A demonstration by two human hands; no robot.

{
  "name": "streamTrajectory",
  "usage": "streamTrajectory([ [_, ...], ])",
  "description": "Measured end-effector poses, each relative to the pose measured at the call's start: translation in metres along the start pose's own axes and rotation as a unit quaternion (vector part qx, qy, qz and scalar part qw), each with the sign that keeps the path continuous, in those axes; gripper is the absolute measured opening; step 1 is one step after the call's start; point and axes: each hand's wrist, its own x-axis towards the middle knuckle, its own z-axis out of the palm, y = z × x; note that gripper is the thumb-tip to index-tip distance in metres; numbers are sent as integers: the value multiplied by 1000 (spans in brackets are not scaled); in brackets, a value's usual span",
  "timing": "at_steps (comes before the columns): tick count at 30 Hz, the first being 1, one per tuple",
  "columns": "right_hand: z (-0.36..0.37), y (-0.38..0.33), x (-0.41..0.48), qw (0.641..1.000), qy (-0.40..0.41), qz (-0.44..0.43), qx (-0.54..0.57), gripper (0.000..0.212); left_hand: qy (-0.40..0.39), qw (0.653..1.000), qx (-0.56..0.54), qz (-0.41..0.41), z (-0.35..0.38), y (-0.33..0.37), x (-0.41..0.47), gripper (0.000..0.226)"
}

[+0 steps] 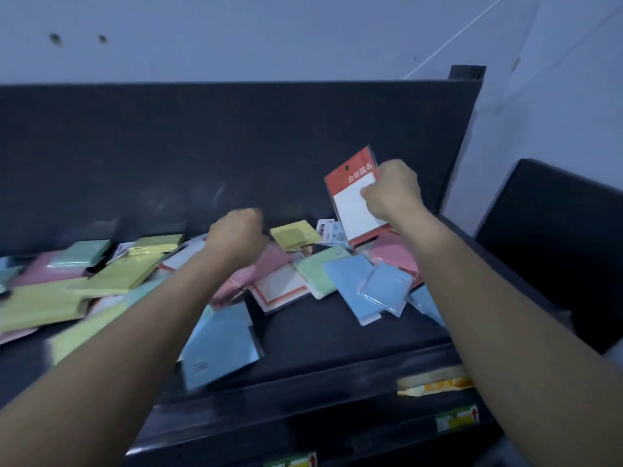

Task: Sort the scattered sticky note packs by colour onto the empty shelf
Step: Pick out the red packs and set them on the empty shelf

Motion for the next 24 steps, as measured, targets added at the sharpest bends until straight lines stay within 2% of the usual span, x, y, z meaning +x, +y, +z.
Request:
streamTrajectory([
  [3, 27, -30, -7, 999, -41, -26, 22, 15, -27, 996, 20, -80, -6, -54, 3, 22],
  [5, 41, -45, -13, 997, -53, -41, 23, 15, -66, 992, 13, -104, -6, -79, 5, 30],
  [13, 72, -78, -28, 997, -55, -61, 8, 18, -172, 980, -30, -91, -8, -110, 13, 40],
  [20, 72, -82, -40, 996, -63, -56, 18, 19, -184, 978, -37, -89, -7, -106, 20, 44],
  [23, 67, -81, -45, 997, -61, -51, 23, 18, -160, 981, -28, -107, -4, -104, 21, 61],
  [24, 65, -80, -47, 997, -59, -50, 24, 17, -140, 984, -12, -110, -4, -103, 20, 58],
])
